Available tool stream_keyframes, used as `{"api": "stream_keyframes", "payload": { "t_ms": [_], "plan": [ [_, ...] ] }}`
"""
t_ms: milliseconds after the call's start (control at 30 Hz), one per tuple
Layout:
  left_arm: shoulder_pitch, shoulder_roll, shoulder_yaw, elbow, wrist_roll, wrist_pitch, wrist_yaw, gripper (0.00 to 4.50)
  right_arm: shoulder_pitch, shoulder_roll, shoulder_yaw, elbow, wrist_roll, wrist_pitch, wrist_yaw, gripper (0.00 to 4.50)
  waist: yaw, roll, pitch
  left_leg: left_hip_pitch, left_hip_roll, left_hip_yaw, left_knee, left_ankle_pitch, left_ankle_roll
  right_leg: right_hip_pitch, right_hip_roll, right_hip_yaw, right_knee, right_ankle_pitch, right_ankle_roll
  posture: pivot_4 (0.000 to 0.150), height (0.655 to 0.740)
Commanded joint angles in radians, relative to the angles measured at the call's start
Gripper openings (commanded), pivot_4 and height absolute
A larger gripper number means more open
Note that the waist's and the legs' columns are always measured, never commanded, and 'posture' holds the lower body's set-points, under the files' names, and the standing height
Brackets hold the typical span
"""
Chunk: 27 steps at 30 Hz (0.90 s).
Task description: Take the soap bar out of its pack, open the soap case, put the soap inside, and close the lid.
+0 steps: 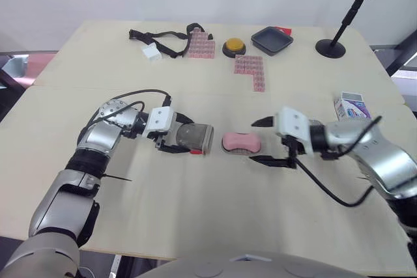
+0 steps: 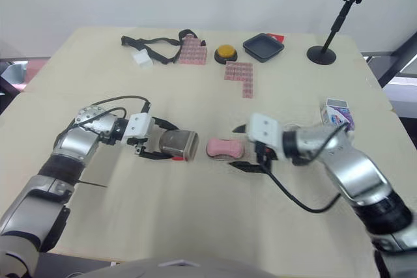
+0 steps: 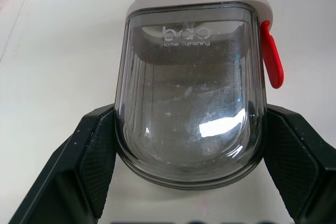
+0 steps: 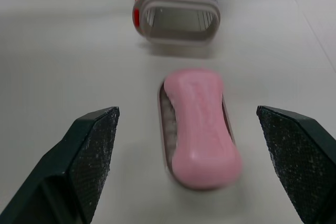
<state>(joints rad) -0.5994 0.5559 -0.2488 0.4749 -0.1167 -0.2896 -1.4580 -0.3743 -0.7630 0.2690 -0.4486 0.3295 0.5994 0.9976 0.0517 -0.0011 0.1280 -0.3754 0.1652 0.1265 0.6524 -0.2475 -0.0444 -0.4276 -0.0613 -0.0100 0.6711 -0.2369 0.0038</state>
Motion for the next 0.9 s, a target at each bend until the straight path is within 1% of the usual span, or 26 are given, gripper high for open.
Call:
{"api": "stream_keyframes", "payload": {
  "t_ms": [33,133,367,900],
  "plan": [
    [0.010,0.006,0.014,-0.040,-0.016,0.009,0.012,3.71,-0.073,0.029,0.081,0.036,-0.060,0.046,-0.013,4.50,0.002,0.000,0.000,0.000,0.000,0.000,0.000,0.000,0.000,0.000,0.000,0.000,0.000,0.000,0.000,0.150,0.7338],
    [0.020,0.007,0.014,-0.053,-0.016,0.015,0.019,3.71,-0.127,0.068,0.123,0.076,-0.078,0.087,-0.024,4.50,0.002,0.000,0.000,0.000,0.000,0.000,0.000,0.001,-0.001,0.000,0.000,0.000,0.000,0.000,0.000,0.150,0.7338],
    [0.031,0.011,0.016,-0.067,-0.016,0.024,0.030,3.71,-0.195,0.095,0.187,0.160,-0.138,0.119,-0.015,4.50,0.003,0.000,0.000,0.000,0.000,0.001,-0.001,0.004,-0.007,0.000,0.000,0.000,0.001,0.000,0.000,0.150,0.7338],
    [0.050,0.013,0.018,-0.097,-0.020,0.044,0.042,3.71,-0.189,0.093,0.245,0.203,-0.199,0.121,0.018,4.50,0.005,0.000,0.000,0.000,0.000,0.001,-0.001,0.004,-0.009,0.000,0.000,0.000,0.001,0.000,0.000,0.150,0.7338]
  ]
}}
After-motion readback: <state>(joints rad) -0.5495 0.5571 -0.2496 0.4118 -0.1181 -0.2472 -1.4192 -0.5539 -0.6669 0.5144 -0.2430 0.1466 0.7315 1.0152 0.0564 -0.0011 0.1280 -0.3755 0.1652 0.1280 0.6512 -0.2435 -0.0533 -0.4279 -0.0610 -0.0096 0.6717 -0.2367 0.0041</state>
